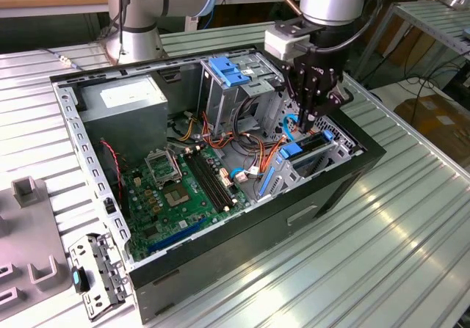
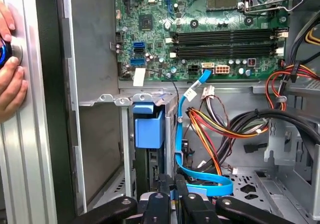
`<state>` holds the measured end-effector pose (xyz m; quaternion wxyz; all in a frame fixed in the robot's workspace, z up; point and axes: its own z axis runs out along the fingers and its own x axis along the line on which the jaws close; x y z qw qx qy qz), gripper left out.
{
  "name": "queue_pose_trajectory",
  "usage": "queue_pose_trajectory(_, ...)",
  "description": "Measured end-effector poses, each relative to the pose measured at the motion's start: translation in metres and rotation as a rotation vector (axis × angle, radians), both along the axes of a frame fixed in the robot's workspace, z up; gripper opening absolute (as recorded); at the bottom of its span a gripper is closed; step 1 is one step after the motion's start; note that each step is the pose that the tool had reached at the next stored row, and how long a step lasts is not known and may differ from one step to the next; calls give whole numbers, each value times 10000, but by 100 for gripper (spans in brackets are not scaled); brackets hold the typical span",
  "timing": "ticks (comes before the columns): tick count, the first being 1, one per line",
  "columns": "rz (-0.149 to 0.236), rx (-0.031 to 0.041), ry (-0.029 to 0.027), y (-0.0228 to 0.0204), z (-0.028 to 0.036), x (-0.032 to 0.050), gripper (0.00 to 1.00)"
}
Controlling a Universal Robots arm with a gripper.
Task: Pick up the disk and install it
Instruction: 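Insert the second disk wire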
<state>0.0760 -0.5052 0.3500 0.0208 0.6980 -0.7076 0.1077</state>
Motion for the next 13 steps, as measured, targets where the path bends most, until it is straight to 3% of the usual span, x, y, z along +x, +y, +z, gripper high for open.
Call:
queue_pose_trajectory(1, 0, 66, -28, -12, -4, -15, 16)
queue_pose_trajectory(3, 0, 120, -62, -26, -8, -21, 16)
queue_pose_trajectory(6, -1, 257, -134, -70, -14, -29, 16)
queue_pose_trajectory(8, -1, 411, -189, -103, -15, -48, 16)
queue_pose_trajectory(11, 0, 533, -216, -140, -15, -63, 16)
queue_pose_trajectory(13, -2, 590, -225, -204, -16, -68, 16)
